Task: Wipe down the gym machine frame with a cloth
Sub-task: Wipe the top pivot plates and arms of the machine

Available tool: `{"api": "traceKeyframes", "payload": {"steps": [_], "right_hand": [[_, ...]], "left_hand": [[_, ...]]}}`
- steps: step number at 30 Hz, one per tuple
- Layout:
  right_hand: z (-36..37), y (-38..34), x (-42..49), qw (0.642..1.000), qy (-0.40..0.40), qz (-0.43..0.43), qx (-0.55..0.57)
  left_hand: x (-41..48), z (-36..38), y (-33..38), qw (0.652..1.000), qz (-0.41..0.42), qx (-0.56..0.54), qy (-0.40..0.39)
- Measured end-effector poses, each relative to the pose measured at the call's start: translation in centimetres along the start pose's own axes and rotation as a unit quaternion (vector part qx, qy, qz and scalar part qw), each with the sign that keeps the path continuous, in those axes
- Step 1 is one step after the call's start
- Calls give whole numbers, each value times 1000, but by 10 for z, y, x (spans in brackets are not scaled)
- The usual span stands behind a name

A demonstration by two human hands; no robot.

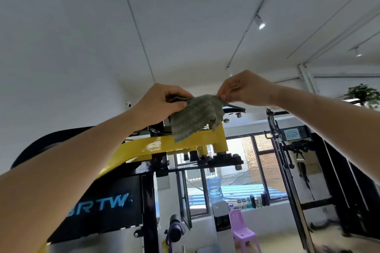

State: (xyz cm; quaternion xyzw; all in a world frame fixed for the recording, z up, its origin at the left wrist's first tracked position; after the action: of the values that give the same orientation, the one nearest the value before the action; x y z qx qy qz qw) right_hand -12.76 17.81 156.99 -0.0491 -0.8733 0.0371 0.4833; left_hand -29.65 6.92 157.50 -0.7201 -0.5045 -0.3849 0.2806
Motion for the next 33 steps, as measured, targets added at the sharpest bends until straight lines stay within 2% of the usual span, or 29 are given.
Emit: {"api": "traceKeyframes", "payload": {"steps": [3, 7, 13, 19, 25, 29, 31, 33], "right_hand": [[3, 4, -2, 999, -2, -1, 35], [11, -4, -5, 998, -13, -31, 54], [25, -22, 2, 991, 30, -119, 62], [18, 7, 0, 992, 74, -102, 17], [6, 21, -5, 988, 119, -95, 38], [2, 24, -1, 983, 139, -112, 36], [1, 32, 2, 982, 146, -111, 40], [4, 45, 6, 986, 130, -101, 29]], "left_hand": [[-4, 0, 4, 999, -16, -45, 6], [-5, 4, 15, 1000, -11, -11, 27], [0, 10, 31, 997, -2, 56, 43], [9, 20, 42, 991, 21, 129, 4], [21, 26, 60, 975, 76, 209, 5], [20, 28, 73, 973, 106, 207, 9], [22, 32, 79, 968, 104, 230, 11], [31, 42, 78, 952, 77, 297, -21]]}}
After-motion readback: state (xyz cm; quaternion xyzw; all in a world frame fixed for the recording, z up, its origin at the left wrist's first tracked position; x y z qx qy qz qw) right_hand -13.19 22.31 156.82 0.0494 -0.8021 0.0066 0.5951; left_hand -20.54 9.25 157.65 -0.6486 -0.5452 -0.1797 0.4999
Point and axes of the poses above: each hand's wrist, its own x-axis towards the middle knuckle, its own z-axis out of the palm, y = z × x, the point moved 9 cm from there along x, towards the middle knuckle
